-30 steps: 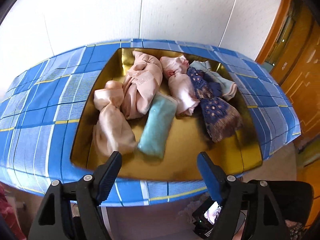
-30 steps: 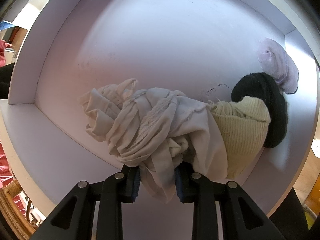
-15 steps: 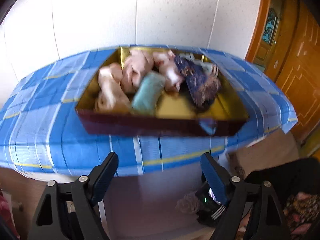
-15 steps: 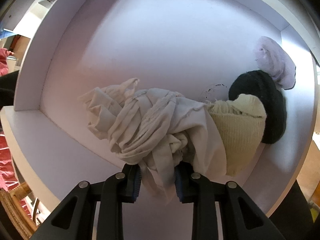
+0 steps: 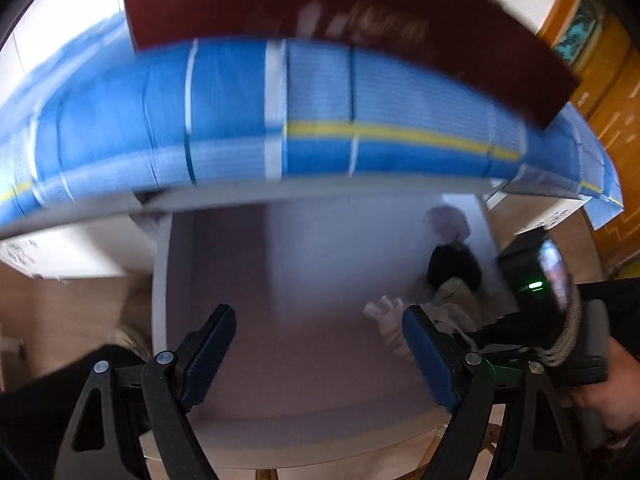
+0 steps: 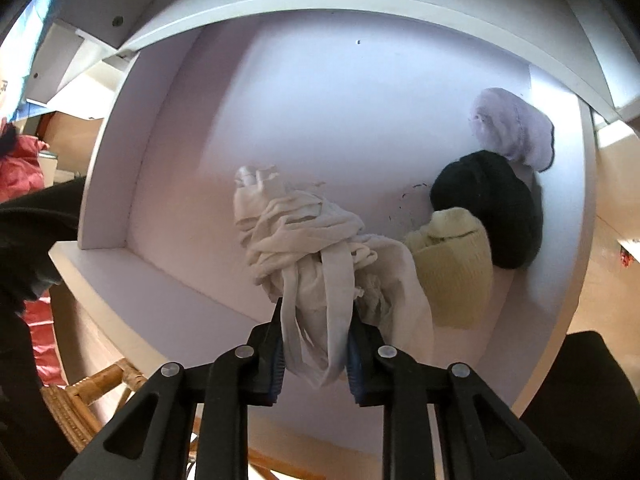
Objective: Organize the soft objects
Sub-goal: 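Move the left tool back to the shelf while the right regrasps the white cloth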
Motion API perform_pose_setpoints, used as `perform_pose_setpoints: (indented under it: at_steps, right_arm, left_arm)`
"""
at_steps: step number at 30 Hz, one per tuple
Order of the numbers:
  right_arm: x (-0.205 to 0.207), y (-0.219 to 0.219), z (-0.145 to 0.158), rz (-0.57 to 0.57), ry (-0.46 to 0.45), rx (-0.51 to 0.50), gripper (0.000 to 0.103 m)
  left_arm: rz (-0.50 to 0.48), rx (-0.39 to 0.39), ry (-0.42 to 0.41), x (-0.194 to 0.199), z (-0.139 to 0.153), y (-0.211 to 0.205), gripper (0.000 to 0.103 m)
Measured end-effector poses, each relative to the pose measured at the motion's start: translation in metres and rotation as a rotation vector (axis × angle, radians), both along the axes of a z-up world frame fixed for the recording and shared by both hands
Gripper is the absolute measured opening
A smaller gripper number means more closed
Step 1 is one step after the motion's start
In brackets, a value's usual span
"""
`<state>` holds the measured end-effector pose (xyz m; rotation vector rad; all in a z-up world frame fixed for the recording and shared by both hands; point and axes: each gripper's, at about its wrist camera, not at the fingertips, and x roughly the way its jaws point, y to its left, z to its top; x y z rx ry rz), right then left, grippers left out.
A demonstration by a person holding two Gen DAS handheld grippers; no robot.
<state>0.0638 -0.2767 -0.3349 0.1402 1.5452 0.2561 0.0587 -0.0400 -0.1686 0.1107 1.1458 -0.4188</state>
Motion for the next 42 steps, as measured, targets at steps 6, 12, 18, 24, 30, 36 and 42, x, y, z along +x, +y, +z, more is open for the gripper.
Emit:
perform_pose_setpoints:
  at_steps: [6,12,18,24,30,36,42]
  right_arm:
    - [-0.003,-0.016,-0.003,-0.027,0.005,-0.013,0.018]
    - [-0.002,-0.024,-0.010,-0.040,0.012,-0.018,0.018]
    - [-0.002,-0.009,-0.031,0.034,0.039,-0.060,0.018]
    - [0.002,0.007,-0.047,0.135,0.019,-0.136,0.030]
    - [0.006,0.024,-0.060,0.244,-0.022,-0.218,0.039]
    - [0.007,0.024,-0.065,0.248,-0.053,-0.265,0.030]
    - [0.000,0.011,-0.062,0.178,-0.043,-0.209,0.019]
  left_arm:
    - [0.058,0.022,0.086,0.010,-0.031,0.006,0.086]
    - [0.114,0.039,0.103,0.014,-0.043,0.014,0.086]
    - [0.119,0.062,0.069,0.014,-0.040,0.014,0.086]
    - [0.108,0.073,0.048,0.012,-0.035,0.013,0.086]
    - [0.116,0.071,0.050,0.013,-0.034,0.016,0.086]
    - [0.132,0.071,0.068,0.015,-0.039,0.018,0.086]
    - [0.141,0.077,0.075,0.016,-0.040,0.019,0.086]
